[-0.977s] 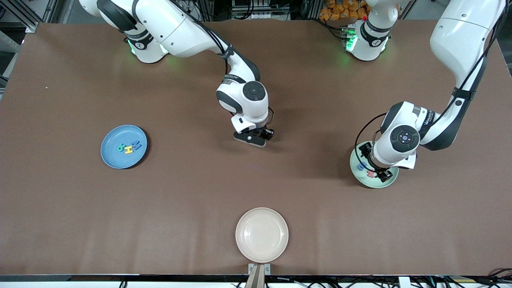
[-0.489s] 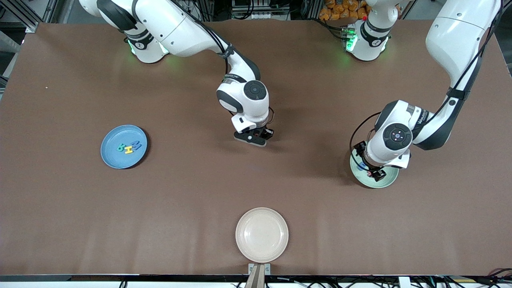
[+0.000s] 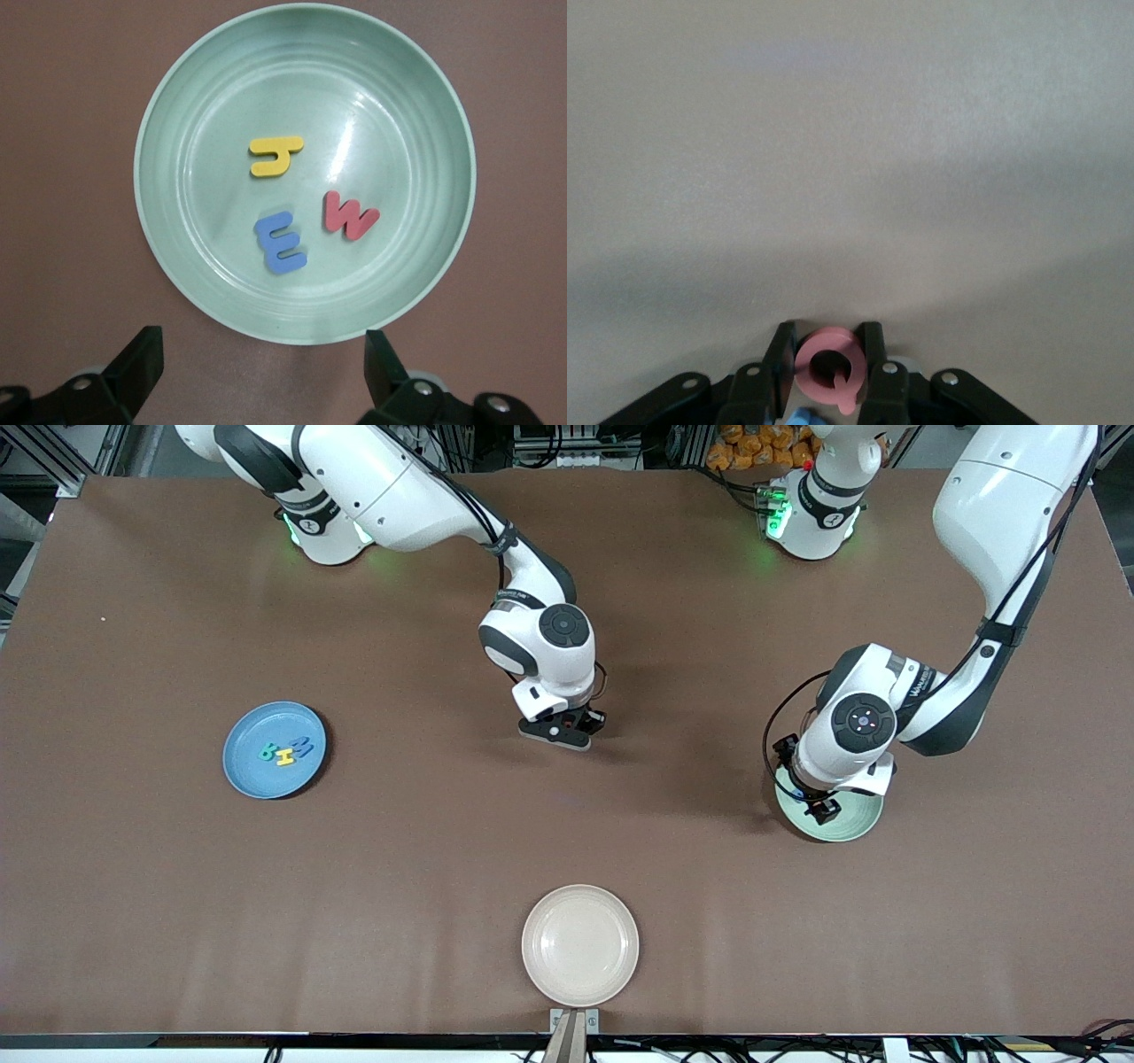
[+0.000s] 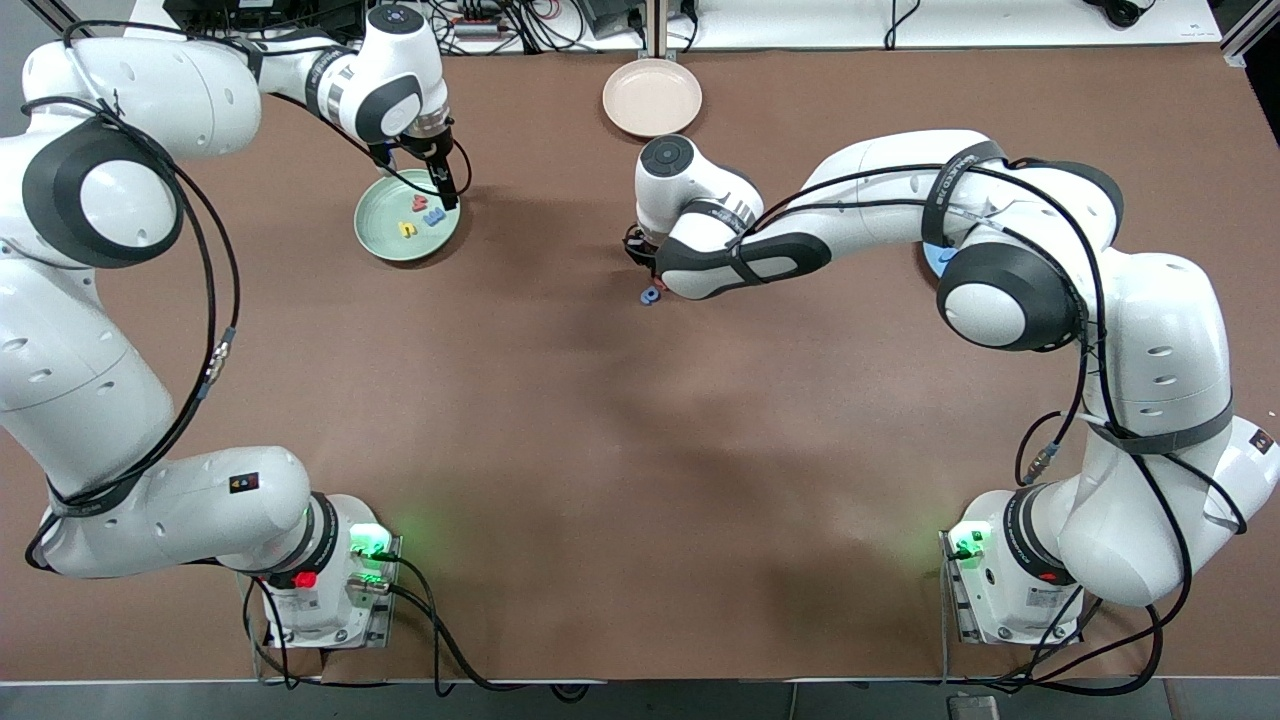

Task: Sort uppercase to blue plate, lowercase to green plate
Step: 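Grasp the pink Q with the right gripper while the left gripper rises, then release the Q on the blue plate while the left gripper reaches the a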

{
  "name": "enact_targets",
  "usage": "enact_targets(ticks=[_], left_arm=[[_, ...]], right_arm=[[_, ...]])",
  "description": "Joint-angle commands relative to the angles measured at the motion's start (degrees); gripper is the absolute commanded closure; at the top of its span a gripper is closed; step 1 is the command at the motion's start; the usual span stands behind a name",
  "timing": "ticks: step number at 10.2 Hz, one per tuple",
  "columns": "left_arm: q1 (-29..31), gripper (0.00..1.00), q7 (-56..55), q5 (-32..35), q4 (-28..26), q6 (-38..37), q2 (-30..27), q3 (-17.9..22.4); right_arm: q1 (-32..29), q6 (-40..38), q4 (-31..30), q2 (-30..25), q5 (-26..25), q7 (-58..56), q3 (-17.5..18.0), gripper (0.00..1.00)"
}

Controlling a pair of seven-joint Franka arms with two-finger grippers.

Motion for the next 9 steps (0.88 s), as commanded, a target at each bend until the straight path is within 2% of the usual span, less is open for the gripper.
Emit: enact_targets(ticks=[1,4,5,6,9], left_arm=[[0.3,0.00,0.4,1.4,-0.2,-0.9,-0.4,-0.8],[0.3,0.00,-0.4,1.3,-0.2,-0.9,-0.4,-2.2],[0.3,0.00,-1.9,1.1,-0.1,-0.9,-0.4,-3.4],[0.1,0.00,-5.3,1.2,-0.1,-0.7,-0.3,-5.0],[-6.1,0.00,-14.5,1.1,0.7,-0.2,0.6,-6.4]], right_arm=[[-2.7,-4.4,1.2,0.4,-0.8,-7.9,0.5,0.79],[-4.6,-10.9,1.0,-2.2,-0.3,-19.1,0.6,0.79],[-5.6,-13.1,0.5,-4.0,2.5,-23.8,0.1,0.80],[-6.2,-14.3,-0.8,-6.1,5.8,-28.8,-1.1,0.82],[-6.3,-14.3,-8.2,-12.9,7.8,-39.7,-7.4,0.82]])
